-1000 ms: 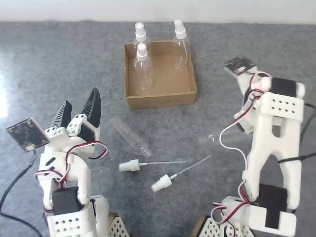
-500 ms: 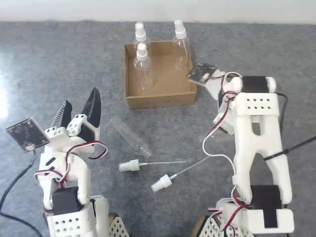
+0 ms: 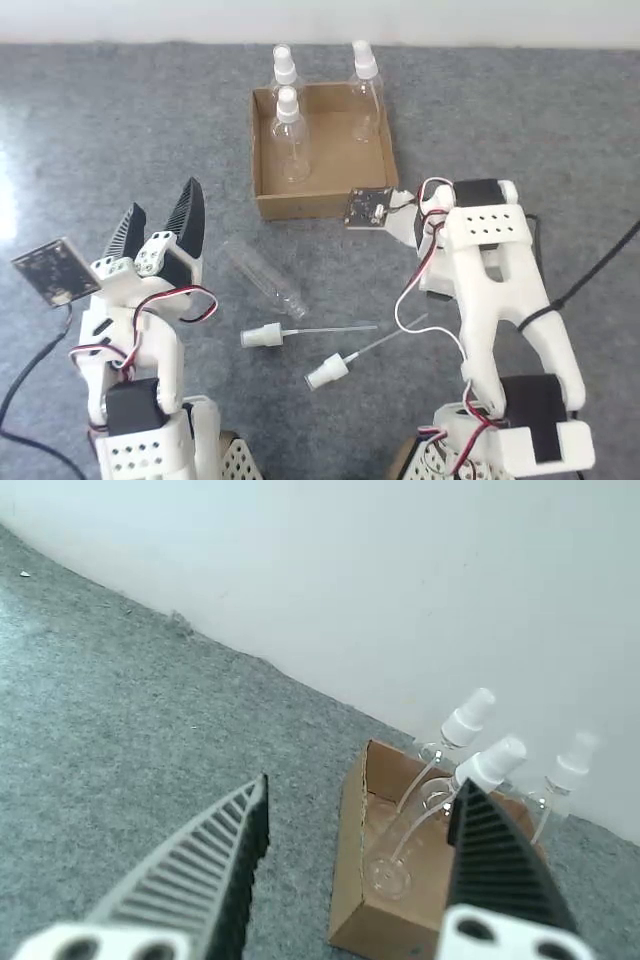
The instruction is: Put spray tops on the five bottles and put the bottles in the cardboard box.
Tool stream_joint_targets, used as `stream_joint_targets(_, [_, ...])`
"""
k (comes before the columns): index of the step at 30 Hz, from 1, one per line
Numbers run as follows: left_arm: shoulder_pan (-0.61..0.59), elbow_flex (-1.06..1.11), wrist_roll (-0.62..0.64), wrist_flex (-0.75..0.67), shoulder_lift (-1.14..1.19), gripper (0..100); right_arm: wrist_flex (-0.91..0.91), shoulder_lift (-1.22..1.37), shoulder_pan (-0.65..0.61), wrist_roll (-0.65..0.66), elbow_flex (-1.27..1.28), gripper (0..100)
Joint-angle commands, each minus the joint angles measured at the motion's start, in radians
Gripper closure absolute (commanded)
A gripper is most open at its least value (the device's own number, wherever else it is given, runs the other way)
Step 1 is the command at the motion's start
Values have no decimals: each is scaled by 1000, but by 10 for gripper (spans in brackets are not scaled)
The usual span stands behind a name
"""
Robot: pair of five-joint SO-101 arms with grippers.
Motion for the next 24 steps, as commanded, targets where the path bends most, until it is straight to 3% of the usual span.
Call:
stream_joint_targets(1, [5, -54, -9, -29, -18, 729, -19, -54, -12, 34, -12, 674])
stream_joint_targets(24, [5, -54, -9, -29, -18, 729, -154, 354, 16, 44, -149, 745])
